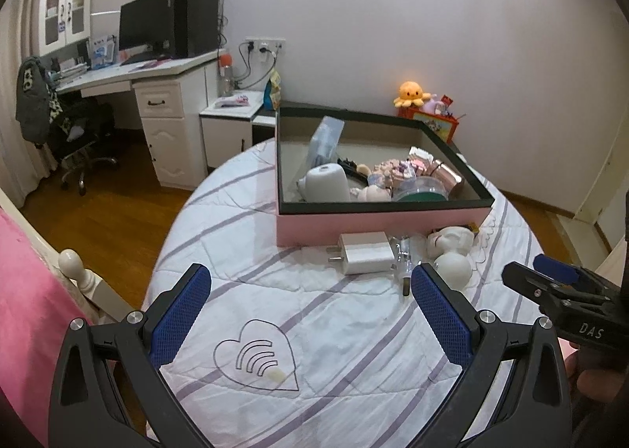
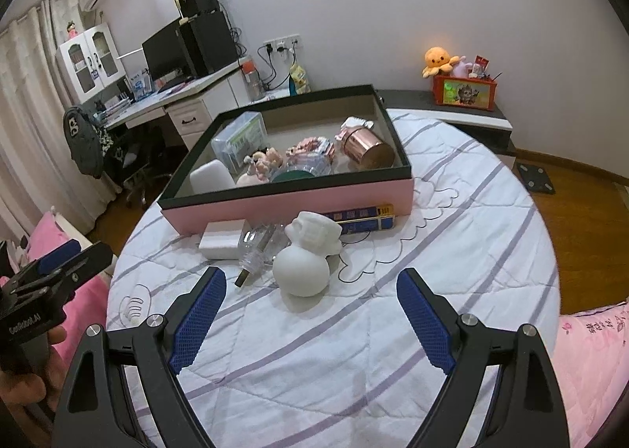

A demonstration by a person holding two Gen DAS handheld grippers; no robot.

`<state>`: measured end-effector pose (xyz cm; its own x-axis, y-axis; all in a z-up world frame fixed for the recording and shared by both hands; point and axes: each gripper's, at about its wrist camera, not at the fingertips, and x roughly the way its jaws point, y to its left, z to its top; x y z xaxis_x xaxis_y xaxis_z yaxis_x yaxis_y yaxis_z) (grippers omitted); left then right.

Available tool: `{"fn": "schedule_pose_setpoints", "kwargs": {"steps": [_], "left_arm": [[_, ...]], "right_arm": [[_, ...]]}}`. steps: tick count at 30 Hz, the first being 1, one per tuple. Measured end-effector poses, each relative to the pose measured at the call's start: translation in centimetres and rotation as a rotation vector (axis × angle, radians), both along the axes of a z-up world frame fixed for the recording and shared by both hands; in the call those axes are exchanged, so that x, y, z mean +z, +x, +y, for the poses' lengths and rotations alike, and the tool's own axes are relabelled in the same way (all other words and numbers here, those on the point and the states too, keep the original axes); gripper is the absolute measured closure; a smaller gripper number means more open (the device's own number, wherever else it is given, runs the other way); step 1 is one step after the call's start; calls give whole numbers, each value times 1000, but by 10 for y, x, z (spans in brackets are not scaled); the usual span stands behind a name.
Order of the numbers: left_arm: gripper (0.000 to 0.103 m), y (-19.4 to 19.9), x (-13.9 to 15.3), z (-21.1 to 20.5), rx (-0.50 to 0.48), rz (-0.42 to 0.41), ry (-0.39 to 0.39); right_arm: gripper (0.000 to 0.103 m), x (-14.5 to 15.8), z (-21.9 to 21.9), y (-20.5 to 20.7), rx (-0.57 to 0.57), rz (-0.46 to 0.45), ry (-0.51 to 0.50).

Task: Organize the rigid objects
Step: 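Grasp the white charger with the left tool while the right grasps the white snowman figure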

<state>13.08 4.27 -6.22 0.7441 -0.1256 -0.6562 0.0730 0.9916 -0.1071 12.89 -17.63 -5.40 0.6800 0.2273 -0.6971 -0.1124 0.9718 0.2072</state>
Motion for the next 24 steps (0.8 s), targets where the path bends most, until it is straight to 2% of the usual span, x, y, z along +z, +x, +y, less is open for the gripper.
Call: {"fn": "schedule_pose_setpoints", "kwargs": {"steps": [14, 15, 19, 21, 22, 23, 24], "left_arm": [[0, 41, -36, -20, -32, 95, 16], [0, 44, -39, -22, -36, 104, 17], [0, 54, -48, -29, -47, 124, 25], [0, 60, -53, -33, -50, 135, 28], [0, 63, -55, -34, -51, 140, 29], [0, 65, -58, -35, -51, 146, 30], [0, 68, -61, -37, -53, 154, 33]], "right_arm": [[13, -44, 4, 53, 7, 93, 47], [15, -46, 5, 56, 9, 98, 50], [35, -61, 9, 69, 49, 127, 62], [47, -64, 13, 68, 67, 121, 30], [48, -63, 15, 66, 76, 117, 13], [56, -63, 14, 65, 83, 118, 12], [56, -62, 13, 63, 88, 117, 9]]}}
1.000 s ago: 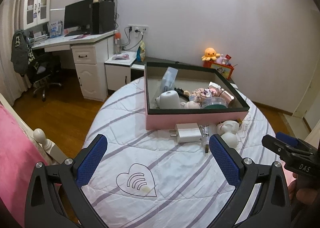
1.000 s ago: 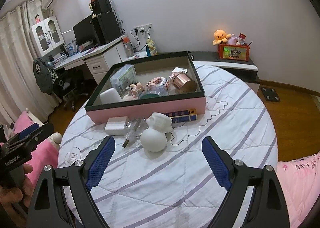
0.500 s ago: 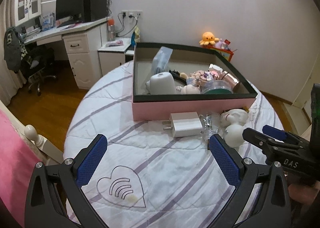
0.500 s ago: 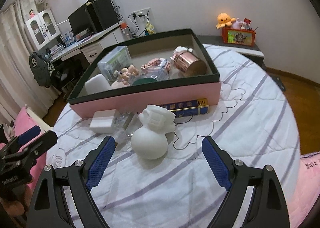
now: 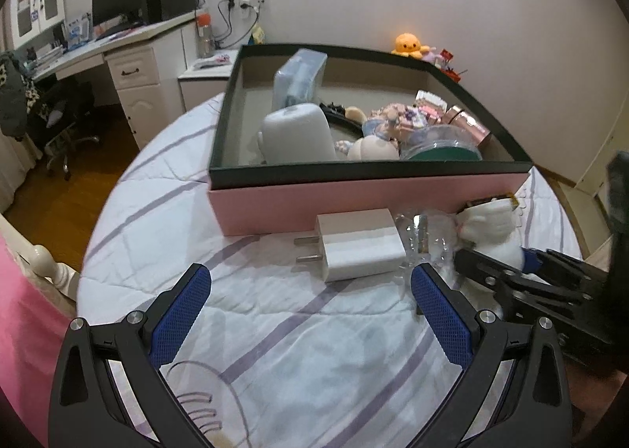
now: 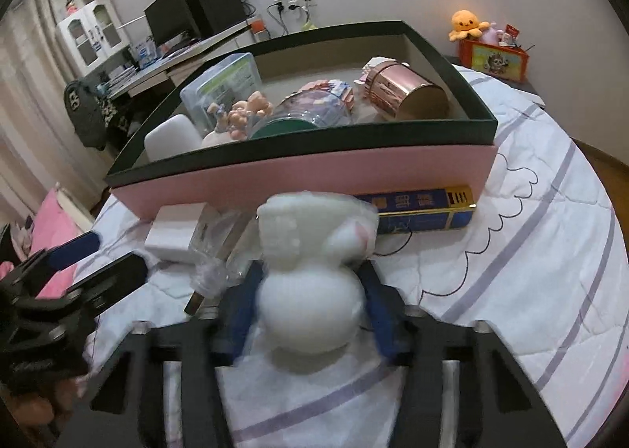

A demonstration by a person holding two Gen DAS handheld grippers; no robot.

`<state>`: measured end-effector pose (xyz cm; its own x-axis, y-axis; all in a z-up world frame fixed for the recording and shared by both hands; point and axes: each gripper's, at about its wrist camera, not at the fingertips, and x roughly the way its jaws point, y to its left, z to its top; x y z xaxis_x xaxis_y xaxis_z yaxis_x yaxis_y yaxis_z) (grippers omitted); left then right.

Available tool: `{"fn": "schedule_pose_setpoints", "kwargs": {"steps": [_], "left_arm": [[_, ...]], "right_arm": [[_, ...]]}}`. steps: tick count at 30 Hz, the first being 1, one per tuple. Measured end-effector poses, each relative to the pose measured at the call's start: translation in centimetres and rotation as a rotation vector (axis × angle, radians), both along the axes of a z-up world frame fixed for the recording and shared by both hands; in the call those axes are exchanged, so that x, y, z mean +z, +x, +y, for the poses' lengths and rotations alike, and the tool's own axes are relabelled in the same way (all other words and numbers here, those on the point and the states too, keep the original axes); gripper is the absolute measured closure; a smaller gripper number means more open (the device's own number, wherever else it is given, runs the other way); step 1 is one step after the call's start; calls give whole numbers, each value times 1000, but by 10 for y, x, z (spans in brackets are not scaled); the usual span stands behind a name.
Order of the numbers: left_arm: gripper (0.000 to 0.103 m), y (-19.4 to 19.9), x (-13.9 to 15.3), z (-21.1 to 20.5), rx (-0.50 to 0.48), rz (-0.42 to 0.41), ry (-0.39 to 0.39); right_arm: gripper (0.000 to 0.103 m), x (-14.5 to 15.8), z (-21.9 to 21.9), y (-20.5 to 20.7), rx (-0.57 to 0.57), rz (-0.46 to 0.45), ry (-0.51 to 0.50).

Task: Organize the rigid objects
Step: 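Grasp the white charger with the left tool while the right grasps the white snowman figure, then carry both items into the box and open both tools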

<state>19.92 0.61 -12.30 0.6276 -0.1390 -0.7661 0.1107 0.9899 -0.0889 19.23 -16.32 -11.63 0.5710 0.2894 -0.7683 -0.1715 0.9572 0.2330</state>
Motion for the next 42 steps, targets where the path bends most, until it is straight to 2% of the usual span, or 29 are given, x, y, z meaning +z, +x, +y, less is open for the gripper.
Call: {"fn": "schedule_pose_setpoints", "kwargs": {"steps": [13, 15, 17, 29, 42], "left_arm": [[1, 33, -25, -17, 8, 45, 57], [9, 34, -25, -20, -7, 40, 56], [33, 31, -23, -21, -21, 26, 54], [33, 7, -8, 1, -35, 13, -17], [33, 4, 48, 24, -18, -111, -42]], "right_arm": [[56, 1, -24, -3, -30, -1, -7], [56, 1, -23, -3, -27, -2, -13], [56, 1, -23, -2, -24, -3, -12], [56, 17, -30, -15, -23, -27, 4], [56, 66, -19, -8, 16, -137, 2]]}}
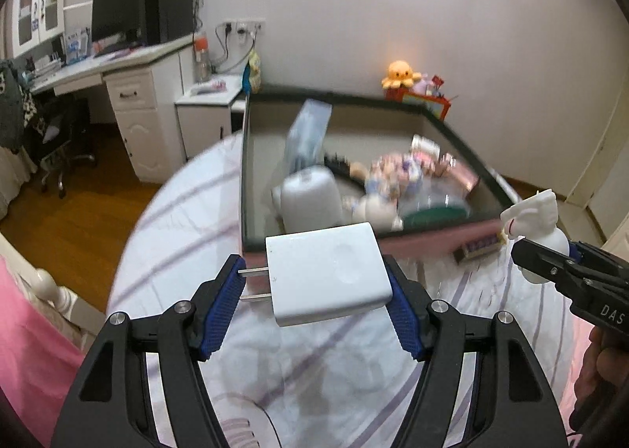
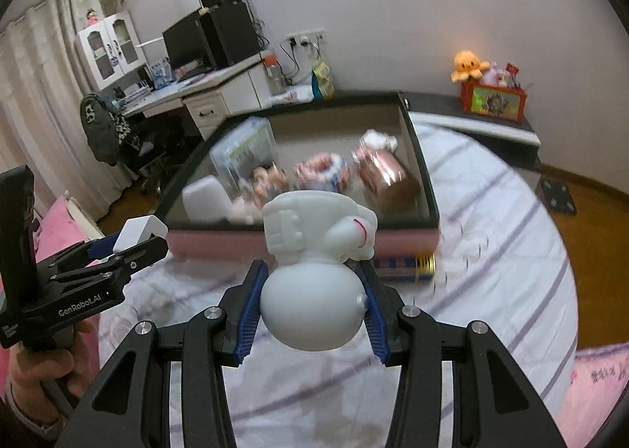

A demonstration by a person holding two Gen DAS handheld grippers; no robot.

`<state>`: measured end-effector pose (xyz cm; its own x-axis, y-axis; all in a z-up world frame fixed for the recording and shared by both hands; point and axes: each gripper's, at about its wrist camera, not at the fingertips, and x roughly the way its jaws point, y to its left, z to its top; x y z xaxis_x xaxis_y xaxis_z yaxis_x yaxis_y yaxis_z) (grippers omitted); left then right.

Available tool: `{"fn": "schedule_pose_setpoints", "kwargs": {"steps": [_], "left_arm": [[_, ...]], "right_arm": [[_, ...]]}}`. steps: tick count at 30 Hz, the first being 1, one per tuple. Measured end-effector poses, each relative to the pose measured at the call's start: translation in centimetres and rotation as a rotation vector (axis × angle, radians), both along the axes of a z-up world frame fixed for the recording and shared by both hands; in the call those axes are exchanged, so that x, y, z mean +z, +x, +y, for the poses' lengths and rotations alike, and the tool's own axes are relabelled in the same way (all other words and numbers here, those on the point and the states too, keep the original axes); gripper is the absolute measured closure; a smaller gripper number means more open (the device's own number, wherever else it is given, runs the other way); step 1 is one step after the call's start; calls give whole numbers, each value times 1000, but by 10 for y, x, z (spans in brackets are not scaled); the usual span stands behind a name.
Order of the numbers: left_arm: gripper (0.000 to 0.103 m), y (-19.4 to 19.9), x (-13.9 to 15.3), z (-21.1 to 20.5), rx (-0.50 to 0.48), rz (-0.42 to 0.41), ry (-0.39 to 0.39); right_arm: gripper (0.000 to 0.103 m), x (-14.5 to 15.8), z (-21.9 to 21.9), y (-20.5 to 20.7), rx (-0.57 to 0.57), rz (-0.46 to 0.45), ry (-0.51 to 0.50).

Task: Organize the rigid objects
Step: 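Carry both items into the box and open both tools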

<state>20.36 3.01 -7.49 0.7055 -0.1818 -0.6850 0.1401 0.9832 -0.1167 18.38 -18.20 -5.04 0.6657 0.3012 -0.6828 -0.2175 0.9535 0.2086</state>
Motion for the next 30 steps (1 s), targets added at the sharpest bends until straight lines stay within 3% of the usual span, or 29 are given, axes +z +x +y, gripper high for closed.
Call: {"fn": "schedule_pose_setpoints", "kwargs": {"steps": [7, 11, 18, 27, 29, 30], "left_arm": [[33, 33, 45, -2, -10, -112, -1], [33, 65, 56, -10, -19, -131, -14], [33, 121, 42, -31, -46, -85, -8], [31, 155, 21, -47, -50, -42, 24], [12, 152, 22, -45, -38, -54, 30], [9, 148, 25, -43, -27, -70, 26]], "right_arm": [[56, 41, 6, 39, 21, -96, -30], [56, 51, 10, 72, 29, -112, -28], [56, 38, 12, 129, 25, -70, -49], [56, 11, 14, 158, 30, 1, -74], [47, 5, 14, 160, 21, 9, -88], [29, 4, 14, 160, 18, 12, -90]]}}
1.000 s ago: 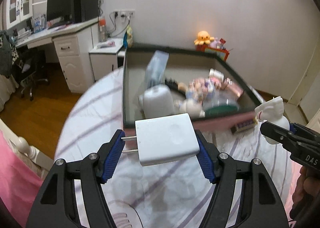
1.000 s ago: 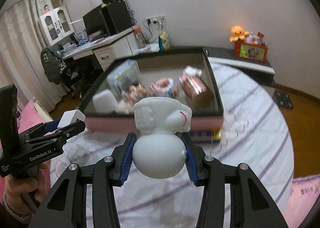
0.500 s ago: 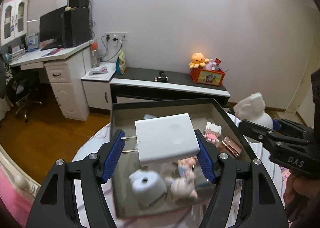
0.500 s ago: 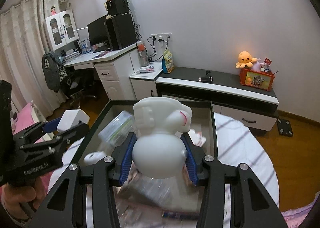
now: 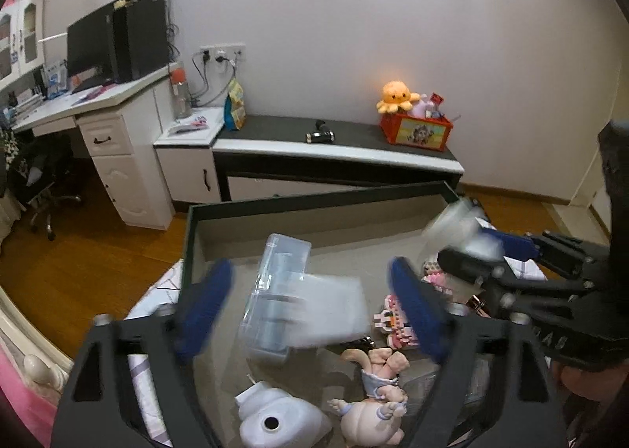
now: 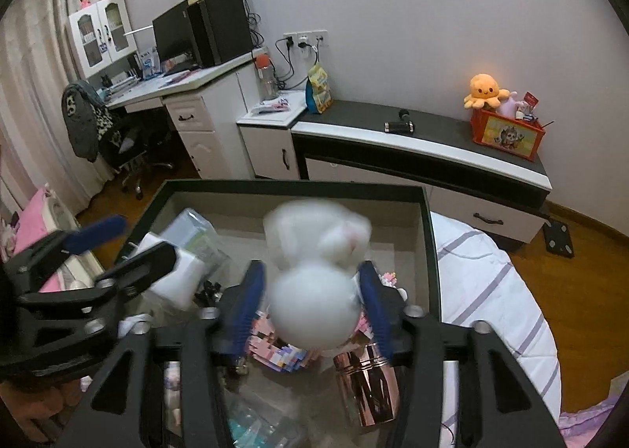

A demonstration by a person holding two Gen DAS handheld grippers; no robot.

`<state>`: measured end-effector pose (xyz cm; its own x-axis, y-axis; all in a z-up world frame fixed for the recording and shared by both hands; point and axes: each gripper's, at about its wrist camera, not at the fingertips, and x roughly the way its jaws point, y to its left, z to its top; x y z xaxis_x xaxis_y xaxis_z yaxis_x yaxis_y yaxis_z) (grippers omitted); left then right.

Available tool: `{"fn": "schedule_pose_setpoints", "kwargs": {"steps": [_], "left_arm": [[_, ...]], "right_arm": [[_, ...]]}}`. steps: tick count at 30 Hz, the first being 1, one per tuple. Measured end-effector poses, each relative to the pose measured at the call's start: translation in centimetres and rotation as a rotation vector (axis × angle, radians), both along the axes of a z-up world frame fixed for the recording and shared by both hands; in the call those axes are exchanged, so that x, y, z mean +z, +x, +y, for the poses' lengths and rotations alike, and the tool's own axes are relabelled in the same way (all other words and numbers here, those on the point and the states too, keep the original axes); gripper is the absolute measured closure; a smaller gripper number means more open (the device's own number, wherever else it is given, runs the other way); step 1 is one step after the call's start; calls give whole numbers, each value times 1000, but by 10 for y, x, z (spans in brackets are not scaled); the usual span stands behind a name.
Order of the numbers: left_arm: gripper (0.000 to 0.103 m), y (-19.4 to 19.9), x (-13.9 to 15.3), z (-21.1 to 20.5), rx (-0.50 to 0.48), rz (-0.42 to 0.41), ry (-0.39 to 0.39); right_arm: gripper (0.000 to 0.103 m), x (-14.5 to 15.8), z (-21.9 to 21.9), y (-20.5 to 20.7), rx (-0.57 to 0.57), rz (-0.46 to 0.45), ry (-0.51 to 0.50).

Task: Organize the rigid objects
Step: 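Carry both items into the box and open both tools, then withdraw both tools from the box toward the last items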

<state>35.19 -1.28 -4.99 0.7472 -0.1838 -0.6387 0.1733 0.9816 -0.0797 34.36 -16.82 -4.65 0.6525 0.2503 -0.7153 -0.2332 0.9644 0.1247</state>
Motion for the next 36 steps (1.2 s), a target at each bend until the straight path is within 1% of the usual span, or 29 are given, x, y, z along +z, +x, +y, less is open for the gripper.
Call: {"fn": "schedule_pose_setpoints", "kwargs": {"steps": [1, 2, 5, 7, 10, 13, 19, 28, 36], "left_arm": [[5, -3, 2, 3, 10, -14, -2], [1, -7, 5, 6, 17, -27, 0], [0, -18, 10, 10, 28, -48, 10], [0, -27, 14, 15, 32, -57, 14], [0, -43, 20, 22, 45, -78, 14], [0, -61, 25, 28, 53, -87, 6], [0, -96, 27, 37, 64, -92, 6], [0, -144, 31, 49, 90, -94, 1], [0, -181, 36, 56, 110, -99, 2]], "right_arm": [[19, -1, -2, -2, -18, -3, -7], [19, -1, -4, -3, -23, -7, -6], [18, 2, -5, -10, -26, -7, -4], [14, 7, -4, -19, -32, -19, -8], [13, 13, -8, -32, -61, -31, -12], [13, 20, -10, -48, -71, -44, 8], [13, 33, -12, -87, -85, -74, 31], [13, 42, -13, -143, -99, -105, 55], [13, 46, -9, -179, -120, -129, 58]]}}
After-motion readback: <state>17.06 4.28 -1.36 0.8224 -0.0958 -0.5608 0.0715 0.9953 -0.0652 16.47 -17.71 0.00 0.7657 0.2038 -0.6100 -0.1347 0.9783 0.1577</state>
